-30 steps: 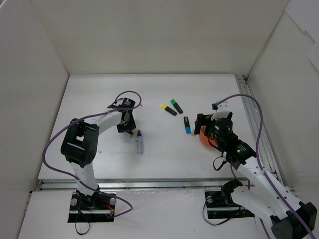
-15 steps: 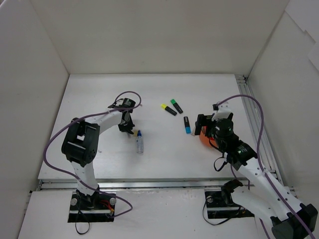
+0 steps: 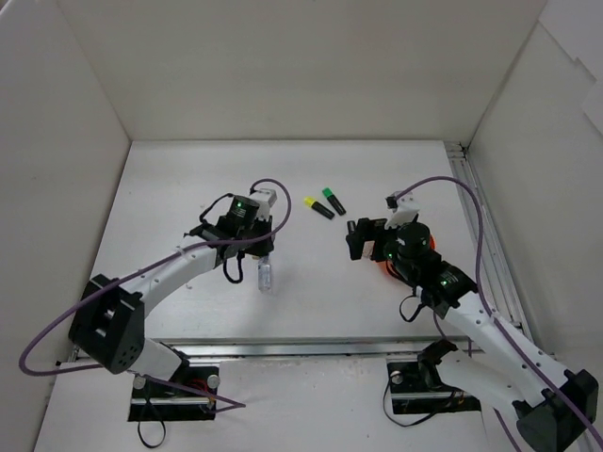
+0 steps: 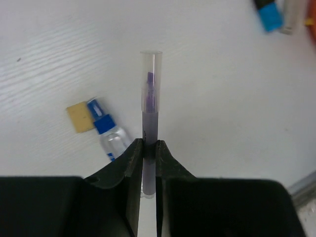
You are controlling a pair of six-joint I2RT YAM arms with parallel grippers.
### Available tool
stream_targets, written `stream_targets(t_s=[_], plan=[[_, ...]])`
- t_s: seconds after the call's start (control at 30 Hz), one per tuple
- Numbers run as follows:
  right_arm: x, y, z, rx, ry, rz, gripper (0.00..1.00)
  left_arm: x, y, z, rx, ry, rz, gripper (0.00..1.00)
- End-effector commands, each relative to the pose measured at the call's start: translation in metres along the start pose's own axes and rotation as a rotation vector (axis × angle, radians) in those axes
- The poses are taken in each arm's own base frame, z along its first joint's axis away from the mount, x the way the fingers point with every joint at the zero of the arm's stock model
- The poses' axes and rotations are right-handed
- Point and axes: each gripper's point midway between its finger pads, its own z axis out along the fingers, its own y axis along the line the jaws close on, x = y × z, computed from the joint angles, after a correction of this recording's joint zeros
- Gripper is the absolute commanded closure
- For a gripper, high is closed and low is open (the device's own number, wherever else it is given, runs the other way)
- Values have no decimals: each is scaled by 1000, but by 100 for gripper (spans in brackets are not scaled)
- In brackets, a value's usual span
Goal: Sort the stationery into containers
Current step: Pick up the pen from the center of the board, then place the pen in the storage box.
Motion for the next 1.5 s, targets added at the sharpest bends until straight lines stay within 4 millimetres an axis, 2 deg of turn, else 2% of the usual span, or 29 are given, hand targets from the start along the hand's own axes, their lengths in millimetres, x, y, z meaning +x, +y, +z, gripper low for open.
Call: stream_targets(t_s=[0.0, 0.1, 0.17, 0.23, 0.27, 0.3, 0.37, 0.47, 0.63, 0.73, 0.77, 0.87, 0.93, 1.03, 1.07, 1.13, 1.2, 1.27, 1.3, 1.33, 1.37, 1.4, 1.43, 1.47], plan=[[-36, 52, 9, -165, -100, 75, 2, -32, -65, -27, 256, -167, 256, 100], [-38, 79, 19, -264, -102, 124, 2, -28, -90, -34, 305, -188, 310, 100], [-38, 91, 25, -299, -108, 179, 2, -30, -98, -35, 320, -197, 316, 100], [-28, 100, 33, -315, -81, 223, 2, -31, -104, -36, 325, -203, 325, 100], [-30, 103, 35, -321, -96, 240, 2, -31, -109, -36, 330, -205, 335, 100], [-23, 106, 40, -316, -81, 248, 2, -34, -109, -37, 326, -211, 336, 100], [-20, 109, 46, -302, -78, 273, 2, -35, -117, -40, 331, -215, 348, 100], [-13, 107, 53, -264, -57, 290, 3, -37, -125, -45, 336, -231, 359, 100], [-7, 116, 60, -287, -34, 326, 13, -35, -136, -51, 356, -254, 384, 100], [-2, 121, 63, -290, -15, 327, 30, -36, -138, -52, 352, -261, 386, 100], [0, 122, 64, -291, -7, 329, 43, -33, -141, -52, 357, -256, 390, 100], [2, 119, 62, -270, 0, 337, 68, -37, -139, -54, 339, -273, 372, 100], [3, 115, 60, -256, 2, 333, 73, -40, -138, -55, 333, -289, 361, 100], [-1, 113, 55, -254, -21, 330, 87, -41, -145, -60, 345, -309, 370, 100], [-3, 110, 53, -245, -30, 329, 100, -42, -146, -60, 345, -311, 369, 100], [-8, 103, 48, -220, -55, 319, 100, -43, -144, -61, 336, -313, 361, 100], [-13, 96, 44, -196, -83, 301, 100, -41, -142, -62, 328, -311, 358, 86], [-21, 88, 35, -170, -120, 278, 100, -41, -140, -65, 326, -316, 354, 59], [-20, 77, 34, -117, -126, 259, 100, -40, -138, -68, 323, -320, 351, 50], [-33, 71, 26, -101, -167, 254, 100, -41, -137, -71, 318, -326, 347, 35], [-34, 65, 22, -79, -180, 218, 100, -40, -135, -72, 312, -326, 339, 25], [-37, 52, 20, -15, -198, 204, 100, -39, -129, -74, 288, -332, 332, 18], [-45, 44, 12, 14, -230, 198, 100, -40, -125, -76, 268, -337, 321, 1], [-48, 35, 7, 50, -243, 159, 100, -39, -121, -77, 252, -338, 300, 0]])
